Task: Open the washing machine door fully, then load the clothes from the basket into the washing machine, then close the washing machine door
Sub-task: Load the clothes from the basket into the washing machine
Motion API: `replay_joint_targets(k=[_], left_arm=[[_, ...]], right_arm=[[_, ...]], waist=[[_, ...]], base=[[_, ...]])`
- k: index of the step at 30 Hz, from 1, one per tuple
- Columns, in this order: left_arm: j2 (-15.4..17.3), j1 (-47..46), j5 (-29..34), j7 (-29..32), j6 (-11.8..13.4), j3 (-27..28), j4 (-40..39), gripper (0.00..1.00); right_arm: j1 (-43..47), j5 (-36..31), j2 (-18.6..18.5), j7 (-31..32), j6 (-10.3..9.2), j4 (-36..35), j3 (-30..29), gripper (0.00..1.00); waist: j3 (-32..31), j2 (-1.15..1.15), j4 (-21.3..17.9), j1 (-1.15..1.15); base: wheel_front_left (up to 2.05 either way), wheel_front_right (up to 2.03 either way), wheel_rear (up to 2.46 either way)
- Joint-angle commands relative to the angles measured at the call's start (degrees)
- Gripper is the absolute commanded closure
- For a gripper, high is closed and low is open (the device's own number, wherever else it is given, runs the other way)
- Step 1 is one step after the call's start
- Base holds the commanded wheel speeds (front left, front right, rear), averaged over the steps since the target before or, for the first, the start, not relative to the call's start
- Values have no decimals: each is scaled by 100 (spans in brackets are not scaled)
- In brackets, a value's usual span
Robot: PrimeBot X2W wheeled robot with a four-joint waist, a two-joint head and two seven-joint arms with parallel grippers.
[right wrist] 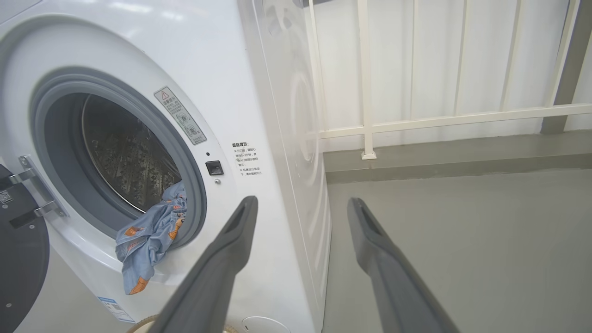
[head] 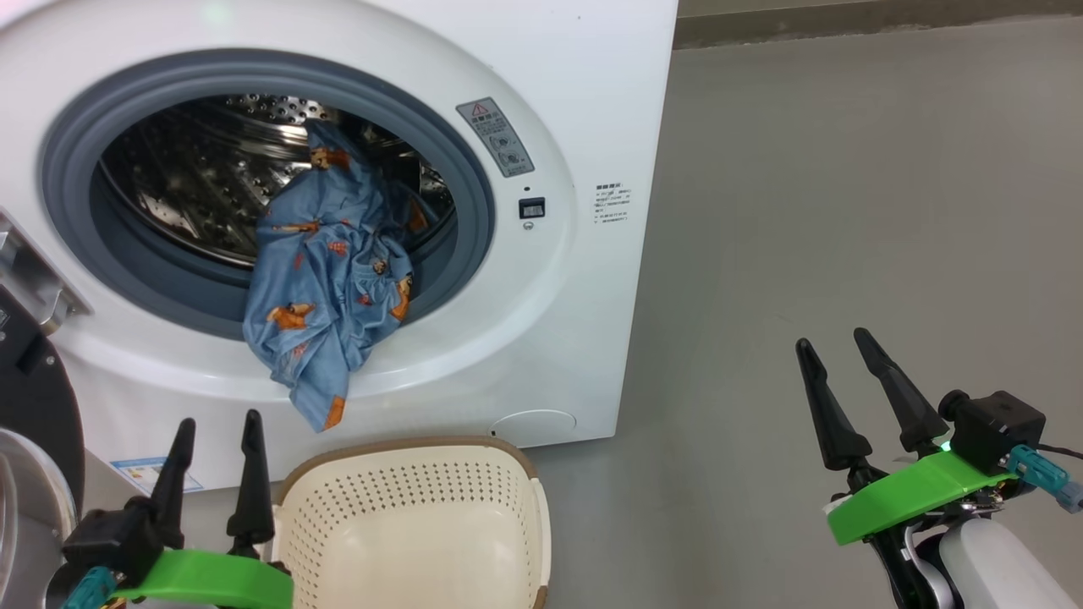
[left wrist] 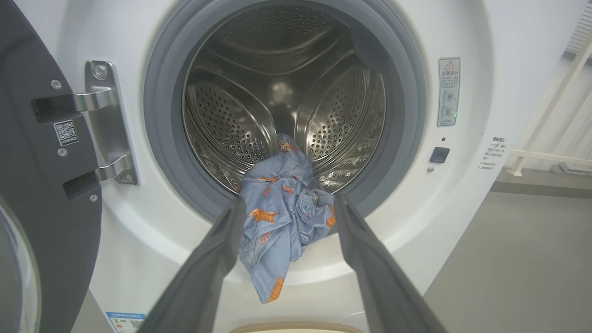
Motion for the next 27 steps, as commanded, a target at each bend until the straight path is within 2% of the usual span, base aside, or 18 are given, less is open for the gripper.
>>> replay_joint_targets(k=[1,27], left_arm=[[77,-113,-14,-36,-17,142,-199,0],[98,-201,-189,122,-17,-55,95,0]], right_arm=[[-29,-56,-83,-47,25,-158,64,0],[-71,-20,-156,-47,25,-131,255,0]], waist=[[3,0,5,0],[140,0,-100,0]], base=[[0,0,0],[0,0,0]])
